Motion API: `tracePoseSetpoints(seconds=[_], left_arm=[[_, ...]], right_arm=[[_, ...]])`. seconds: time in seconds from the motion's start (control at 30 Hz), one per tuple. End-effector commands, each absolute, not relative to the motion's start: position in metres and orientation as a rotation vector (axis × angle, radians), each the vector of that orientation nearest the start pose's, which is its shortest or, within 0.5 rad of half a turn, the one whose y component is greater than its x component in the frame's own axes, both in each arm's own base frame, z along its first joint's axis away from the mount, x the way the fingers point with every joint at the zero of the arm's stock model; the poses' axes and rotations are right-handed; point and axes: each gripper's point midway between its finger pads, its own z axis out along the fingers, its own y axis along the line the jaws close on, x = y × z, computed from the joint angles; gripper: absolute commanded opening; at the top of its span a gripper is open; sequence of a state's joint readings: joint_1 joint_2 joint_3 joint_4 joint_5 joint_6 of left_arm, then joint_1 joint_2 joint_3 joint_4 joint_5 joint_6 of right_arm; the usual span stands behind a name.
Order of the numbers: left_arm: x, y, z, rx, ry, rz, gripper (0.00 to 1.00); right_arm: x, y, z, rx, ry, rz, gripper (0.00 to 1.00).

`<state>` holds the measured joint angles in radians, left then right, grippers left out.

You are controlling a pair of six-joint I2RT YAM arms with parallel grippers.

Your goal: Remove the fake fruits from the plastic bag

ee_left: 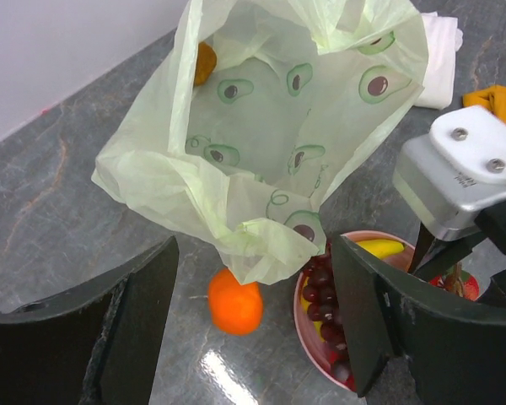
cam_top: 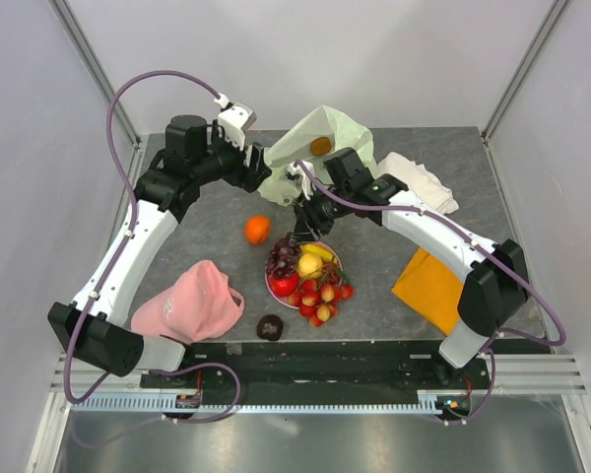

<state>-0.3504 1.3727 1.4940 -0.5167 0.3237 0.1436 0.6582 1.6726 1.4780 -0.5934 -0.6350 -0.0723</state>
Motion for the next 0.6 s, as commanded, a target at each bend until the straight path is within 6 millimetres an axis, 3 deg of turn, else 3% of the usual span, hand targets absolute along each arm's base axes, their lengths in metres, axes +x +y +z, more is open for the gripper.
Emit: tracePoseSetpoints(seconds=[0.0,0.27,0.4,0.43,0.57], left_arm=[[0.375,-0.183,0.319,0.592,1.896,-0.476,0.81],[0.359,-0.162,0.268,0.453,2.069,-0.512,0.84],[0.369,-0.141,0.247,0.360,2.165,-0.441,0.83],[0.371,-0.136,0.230,0.341,2.233,-0.419,0.82],[0.388,-0.109,0.217,0.315,2.288,-0.314,0.80]], right_arm=[[0.277,0.340,0.226,-1.149,2.028,0.999,0.50],[0.281,0.318,0.241,-1.168,2.000,0.847,0.63],[0.290,0.307,0.247,-1.145,1.988,0.774,0.68],[0.294,0.302,0.247,-1.144,1.982,0.754,0.70],[0.306,0.294,0.255,-1.125,1.959,0.721,0.72]])
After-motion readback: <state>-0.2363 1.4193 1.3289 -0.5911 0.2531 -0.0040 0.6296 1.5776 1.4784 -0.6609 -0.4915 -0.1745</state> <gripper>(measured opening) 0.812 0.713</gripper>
